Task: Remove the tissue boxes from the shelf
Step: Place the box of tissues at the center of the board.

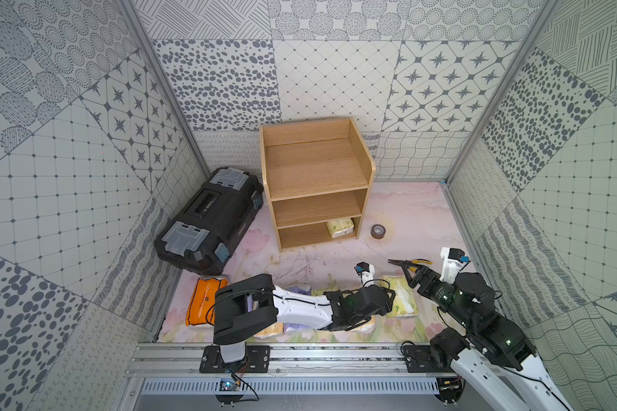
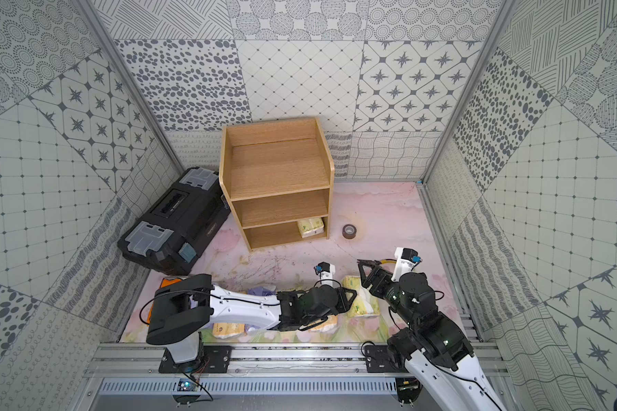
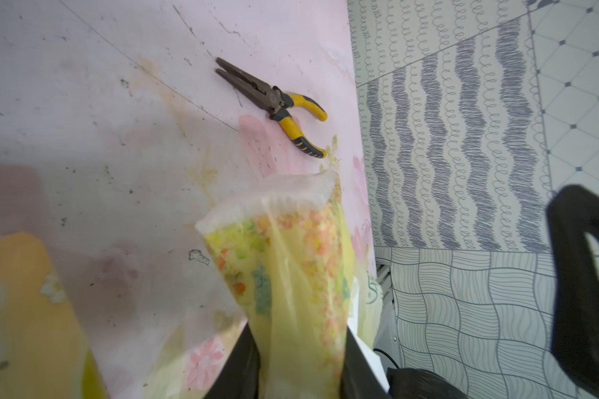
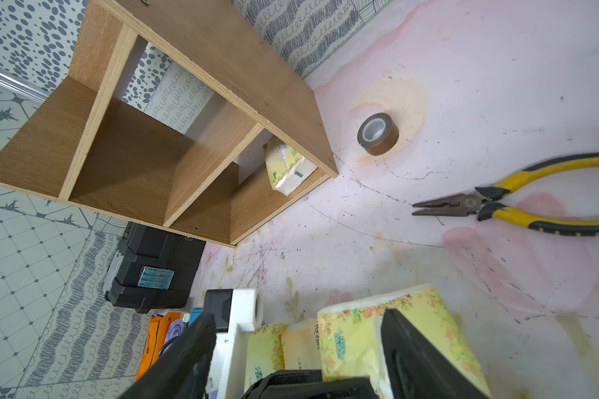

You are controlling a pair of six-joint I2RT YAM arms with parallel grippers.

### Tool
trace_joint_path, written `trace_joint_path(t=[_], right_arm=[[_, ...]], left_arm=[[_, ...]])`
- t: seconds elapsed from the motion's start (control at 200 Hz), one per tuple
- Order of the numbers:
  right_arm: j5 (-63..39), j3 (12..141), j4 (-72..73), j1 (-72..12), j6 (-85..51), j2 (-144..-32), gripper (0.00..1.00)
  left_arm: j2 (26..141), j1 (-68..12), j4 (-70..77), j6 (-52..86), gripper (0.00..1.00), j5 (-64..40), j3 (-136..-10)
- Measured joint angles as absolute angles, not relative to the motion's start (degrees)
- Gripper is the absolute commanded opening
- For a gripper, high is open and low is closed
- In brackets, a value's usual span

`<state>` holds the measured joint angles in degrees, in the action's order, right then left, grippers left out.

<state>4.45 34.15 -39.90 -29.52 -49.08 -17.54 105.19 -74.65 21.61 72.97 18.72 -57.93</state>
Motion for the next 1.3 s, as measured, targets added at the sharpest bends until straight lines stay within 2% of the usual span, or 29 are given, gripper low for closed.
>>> trace_joint_path(t=[0.14,0.27,0.51,0.535,0.58,0.78,0.961,1.076,1.296], right_arm=[[4.51,34.06,-40.56,-29.52,-49.3,-17.1,0.79],[4.54,33.65,-40.64,-29.52,-49.5,-17.1,0.79],[4.56,32.95,-40.88,-29.52,-49.56,-17.1,0.79],[4.58,32.86,-40.91,-29.52,-49.58,-17.1,0.79],[4.58,32.82,-40.93,-29.52,-49.71,-17.12,0.79],[3.4,32.21,-38.26,-29.52,-50.61,-19.64,0.73],[-0.84,28.93,-29.43,-30.09,-53.17,-28.47,0.67],[-1.54,27.75,-23.44,-33.26,-54.85,-36.21,0.66],[0.19,27.75,-7.42,-39.79,-59.68,-52.8,0.64]], left_arm=[[107.79,-75.05,17.12,73.8,0.2,20.43,-60.14],[109.01,-75.35,14.02,74.39,0.32,21.61,-61.41],[107.48,-76.9,9.37,75.0,0.79,25.1,-62.15],[106.94,-77.1,8.84,75.24,0.87,25.8,-62.11],[105.62,-77.56,7.73,75.11,0.92,27.24,-61.87],[96.71,-79.61,3.99,75.22,0.96,35.53,-58.94],[87.05,-78.85,2.39,74.78,0.95,40.77,-52.56],[79.85,-75.44,1.69,74.46,0.99,41.32,-46.0],[68.34,-65.91,0.38,71.66,0.99,36.77,-37.5]])
